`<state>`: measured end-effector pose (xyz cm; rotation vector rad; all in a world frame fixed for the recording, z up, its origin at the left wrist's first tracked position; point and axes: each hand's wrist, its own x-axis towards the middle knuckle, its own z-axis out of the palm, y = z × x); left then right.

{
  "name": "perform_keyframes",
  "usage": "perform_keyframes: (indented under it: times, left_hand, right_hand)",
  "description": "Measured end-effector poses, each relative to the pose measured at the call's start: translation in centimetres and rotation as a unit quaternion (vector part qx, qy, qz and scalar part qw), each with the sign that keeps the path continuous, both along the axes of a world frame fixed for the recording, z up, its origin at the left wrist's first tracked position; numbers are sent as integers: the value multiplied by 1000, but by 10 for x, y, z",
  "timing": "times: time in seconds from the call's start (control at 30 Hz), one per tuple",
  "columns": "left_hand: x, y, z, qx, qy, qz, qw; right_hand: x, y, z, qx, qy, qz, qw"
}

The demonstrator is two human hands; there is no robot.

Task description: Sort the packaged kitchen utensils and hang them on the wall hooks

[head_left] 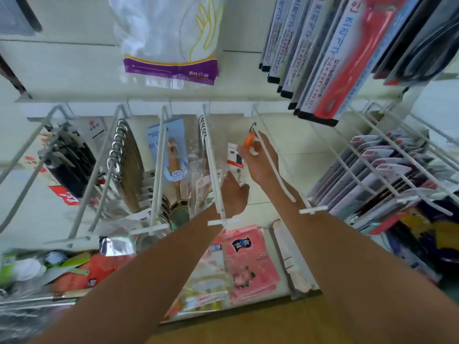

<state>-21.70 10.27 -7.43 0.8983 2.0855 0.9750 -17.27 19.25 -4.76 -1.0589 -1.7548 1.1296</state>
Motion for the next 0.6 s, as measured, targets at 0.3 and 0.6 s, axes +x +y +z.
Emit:
perform_keyframes:
  times: [0.3,0.6]
  left_hand:
    - [4,9,-7,27,-27,76,996]
    - [33,-21,0,127,-209,65,968]
  right_hand:
    - [15,-6,6,48,-11,59,997]
    - [66,-39,21,3,10,57,998]
